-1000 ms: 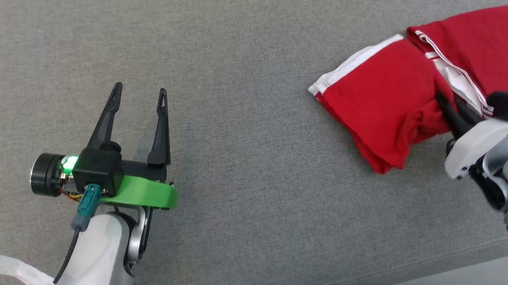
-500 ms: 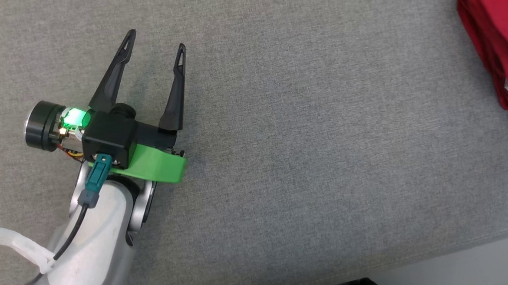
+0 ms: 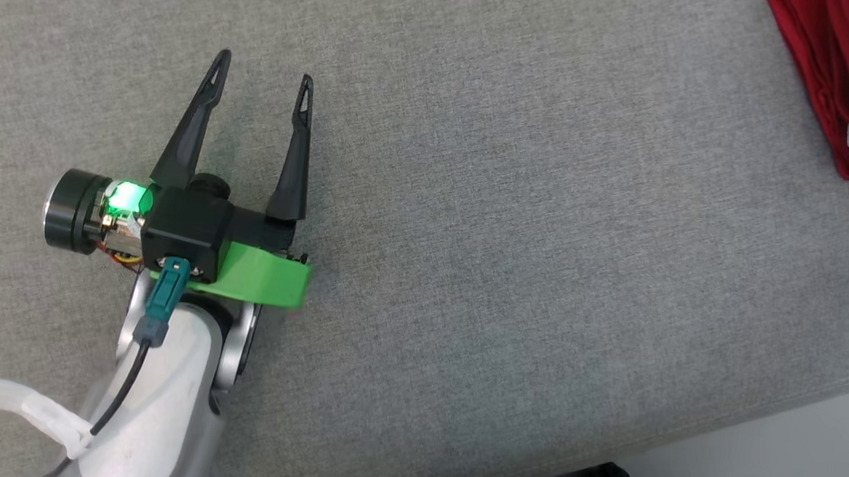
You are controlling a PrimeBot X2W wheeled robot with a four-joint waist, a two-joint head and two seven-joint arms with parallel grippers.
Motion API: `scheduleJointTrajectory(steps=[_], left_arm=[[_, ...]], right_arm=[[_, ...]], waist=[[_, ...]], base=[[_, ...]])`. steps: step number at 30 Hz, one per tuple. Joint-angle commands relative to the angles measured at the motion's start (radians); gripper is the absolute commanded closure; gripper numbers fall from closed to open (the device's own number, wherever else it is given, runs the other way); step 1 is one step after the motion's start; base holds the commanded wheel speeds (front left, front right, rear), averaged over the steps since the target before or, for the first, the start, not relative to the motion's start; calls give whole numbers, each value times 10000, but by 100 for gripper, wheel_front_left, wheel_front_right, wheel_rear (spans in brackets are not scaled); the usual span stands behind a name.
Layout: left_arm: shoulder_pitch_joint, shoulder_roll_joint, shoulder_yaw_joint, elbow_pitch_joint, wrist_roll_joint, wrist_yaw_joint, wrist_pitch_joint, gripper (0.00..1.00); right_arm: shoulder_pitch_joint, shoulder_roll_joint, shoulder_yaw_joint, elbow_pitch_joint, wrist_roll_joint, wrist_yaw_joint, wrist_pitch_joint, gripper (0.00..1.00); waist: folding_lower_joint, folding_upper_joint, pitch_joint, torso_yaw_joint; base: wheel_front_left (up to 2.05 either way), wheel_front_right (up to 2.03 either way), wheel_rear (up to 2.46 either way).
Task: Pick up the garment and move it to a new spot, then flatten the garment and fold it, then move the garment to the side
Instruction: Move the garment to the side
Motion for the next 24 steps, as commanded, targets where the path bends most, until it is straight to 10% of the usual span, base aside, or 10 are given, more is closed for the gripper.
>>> scheduleJointTrajectory(steps=[1, 12, 24], left_arm=[[291, 65, 33, 86, -119, 71, -44, 0], [1725, 120, 342, 307, -734, 413, -182, 0], [3110, -13, 594, 544, -1375, 708, -343, 0]], right_arm=[[454, 94, -643, -184, -287, -24, -32, 0], [4696, 2764, -5432, -4695, -4029, -22, -28, 0], [7705, 5339, -4982, -8506, -5796, -21, -29, 0]], waist=[[-1, -1, -621, -276], [-1, -1, -2644, -791], [-1, -1, -4305, -295]], base=[[0, 0, 0], [0, 0, 0], [0, 0, 0]])
